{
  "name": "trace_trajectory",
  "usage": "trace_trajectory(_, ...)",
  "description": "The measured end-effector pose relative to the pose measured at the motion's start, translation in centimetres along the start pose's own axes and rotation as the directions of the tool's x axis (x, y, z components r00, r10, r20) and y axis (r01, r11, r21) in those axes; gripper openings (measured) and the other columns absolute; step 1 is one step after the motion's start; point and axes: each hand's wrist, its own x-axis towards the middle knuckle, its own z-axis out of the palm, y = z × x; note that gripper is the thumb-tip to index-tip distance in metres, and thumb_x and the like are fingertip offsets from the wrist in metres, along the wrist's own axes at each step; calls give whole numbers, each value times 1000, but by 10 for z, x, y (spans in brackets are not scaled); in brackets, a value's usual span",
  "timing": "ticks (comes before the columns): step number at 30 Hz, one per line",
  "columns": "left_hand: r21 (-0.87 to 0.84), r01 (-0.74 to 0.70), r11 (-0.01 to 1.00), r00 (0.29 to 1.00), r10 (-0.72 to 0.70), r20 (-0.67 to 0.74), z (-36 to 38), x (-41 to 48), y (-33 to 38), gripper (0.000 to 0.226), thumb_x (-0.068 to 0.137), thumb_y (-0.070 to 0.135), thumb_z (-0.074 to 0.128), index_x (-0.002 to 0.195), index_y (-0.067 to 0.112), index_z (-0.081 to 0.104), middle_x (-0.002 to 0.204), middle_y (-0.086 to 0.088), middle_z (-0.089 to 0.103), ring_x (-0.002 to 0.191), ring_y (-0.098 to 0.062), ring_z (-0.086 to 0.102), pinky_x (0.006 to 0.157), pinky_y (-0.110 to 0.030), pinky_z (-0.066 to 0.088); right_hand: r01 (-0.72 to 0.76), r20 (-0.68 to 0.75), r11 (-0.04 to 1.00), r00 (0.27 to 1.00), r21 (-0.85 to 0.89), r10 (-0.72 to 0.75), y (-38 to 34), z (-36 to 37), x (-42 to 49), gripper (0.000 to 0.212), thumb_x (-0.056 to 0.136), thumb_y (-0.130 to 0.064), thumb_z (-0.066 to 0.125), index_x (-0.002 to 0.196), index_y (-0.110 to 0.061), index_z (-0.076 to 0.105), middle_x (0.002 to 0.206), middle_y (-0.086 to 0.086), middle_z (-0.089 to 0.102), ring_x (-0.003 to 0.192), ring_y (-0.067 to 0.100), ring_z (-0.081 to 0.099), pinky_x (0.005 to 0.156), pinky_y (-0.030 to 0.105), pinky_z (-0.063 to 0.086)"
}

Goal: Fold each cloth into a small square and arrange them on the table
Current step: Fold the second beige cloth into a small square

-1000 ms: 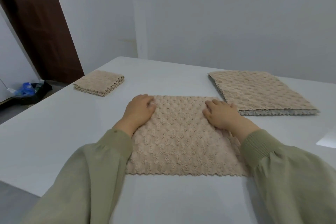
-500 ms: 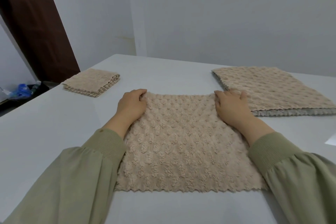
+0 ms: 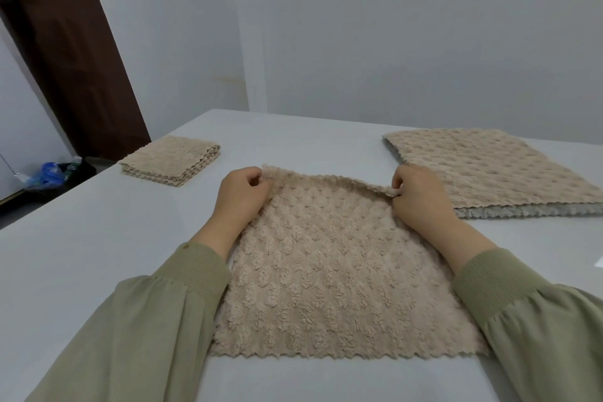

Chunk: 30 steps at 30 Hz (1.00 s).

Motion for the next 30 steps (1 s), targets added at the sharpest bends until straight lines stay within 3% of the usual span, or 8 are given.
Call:
trace_trajectory(4,43,0,999,989,6,-146,-1,3,-1,18,84,15,62,69,6,59,69,-6,52,66,-19,49,64,-28,38,-39,-122,999,992,26,42,0,-3,0,13,76,5,49,72,-7,52,66,7,49,67,27,44,55,32,29)
trace_trajectory(8,127,44,991,966,-9,-260,-5,1,0,5,84,19,64,81,20,68,77,1,57,78,-20,54,67,-28,39,-81,-182,996,979,45,88,-1,-14,1,39,76,4,50,48,-13,30,53,1,30,55,23,32,47,28,14)
trace_trajectory(13,-9,77,997,967,-77,-242,-4,2,3,10,84,14,61,81,17,69,64,4,61,61,-16,58,60,-25,44,-262,-42,937,959,230,279,-4,-32,9,41,75,1,54,45,-12,30,42,3,25,42,18,23,46,22,16)
trace_trajectory(17,-294,144,945,962,-204,-182,-2,1,7,15,88,7,54,89,15,67,65,-4,69,40,-6,54,36,-17,37,-428,258,668,903,609,343,-15,-36,7,23,88,0,52,67,-1,62,59,15,63,38,14,56,39,22,46)
trace_trajectory(20,-408,79,910,970,-165,-180,-1,2,8,18,87,6,54,92,12,69,74,-4,72,64,-11,69,57,-21,52,-356,172,565,920,745,352,-17,-30,10,26,87,5,47,93,-7,69,90,13,71,73,20,68,75,36,56)
trace_trajectory(24,-510,-24,860,956,-130,-264,-3,1,11,10,86,21,64,87,26,73,91,9,72,95,-7,66,90,-25,50,-117,-3,354,947,928,322,-17,-35,12,39,84,11,38,102,-8,66,95,-2,64,89,15,60,79,27,51)
trace_trajectory(27,-656,59,753,951,-242,-193,-4,1,10,16,89,29,62,81,20,74,90,3,72,93,-13,66,88,-28,51,-165,-42,481,919,861,392,-15,-21,4,27,91,-6,43,96,-11,69,92,4,68,83,22,61,77,36,52)
trace_trajectory(30,-699,160,697,944,-314,-97,-4,2,10,14,87,21,66,78,12,72,86,-4,70,87,-19,65,81,-30,55,-276,-21,623,905,732,425,-11,-8,-7,20,88,-12,53,86,-11,72,78,16,69,57,22,50,54,29,42)
